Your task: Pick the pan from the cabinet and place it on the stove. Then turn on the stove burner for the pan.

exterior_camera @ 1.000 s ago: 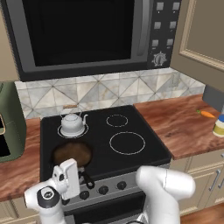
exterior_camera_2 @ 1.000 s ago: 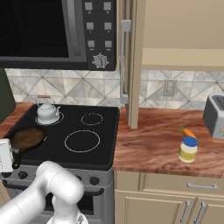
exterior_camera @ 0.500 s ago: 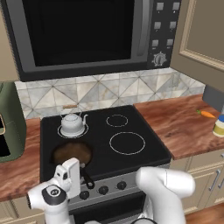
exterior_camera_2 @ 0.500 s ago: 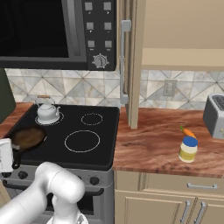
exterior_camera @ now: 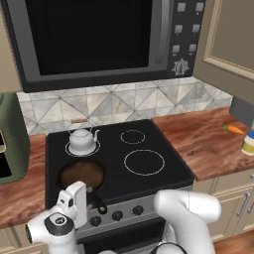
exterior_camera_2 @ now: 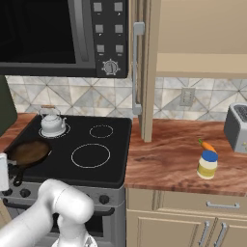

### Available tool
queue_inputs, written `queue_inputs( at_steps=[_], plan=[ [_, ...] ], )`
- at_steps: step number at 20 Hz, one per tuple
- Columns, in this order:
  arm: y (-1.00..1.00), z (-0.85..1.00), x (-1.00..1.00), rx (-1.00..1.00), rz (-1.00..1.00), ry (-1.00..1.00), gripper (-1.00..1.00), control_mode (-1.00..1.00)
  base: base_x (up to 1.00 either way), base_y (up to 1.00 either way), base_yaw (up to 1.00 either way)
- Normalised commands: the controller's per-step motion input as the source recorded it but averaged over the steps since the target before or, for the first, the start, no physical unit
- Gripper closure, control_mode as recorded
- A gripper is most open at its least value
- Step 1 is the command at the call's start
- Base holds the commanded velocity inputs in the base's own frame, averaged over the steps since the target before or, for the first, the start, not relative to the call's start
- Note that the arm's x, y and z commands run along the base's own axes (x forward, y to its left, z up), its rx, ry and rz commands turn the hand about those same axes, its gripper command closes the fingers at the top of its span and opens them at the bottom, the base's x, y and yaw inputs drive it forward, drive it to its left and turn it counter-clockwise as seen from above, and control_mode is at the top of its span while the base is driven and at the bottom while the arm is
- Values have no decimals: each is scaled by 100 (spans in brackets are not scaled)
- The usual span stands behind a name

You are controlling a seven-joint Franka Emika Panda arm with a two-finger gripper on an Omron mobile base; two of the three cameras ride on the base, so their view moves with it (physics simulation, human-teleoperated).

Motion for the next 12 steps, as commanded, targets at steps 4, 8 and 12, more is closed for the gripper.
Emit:
queue_inputs(
  at_steps=[4,8,12],
  plan=[
    [40,0,-42,0,3,0,-100,-100,0,0,0],
    [32,0,-45,0,3,0,-100,-100,0,0,0],
    [28,0,-44,2,4,0,-100,-100,0,0,0]
  ],
)
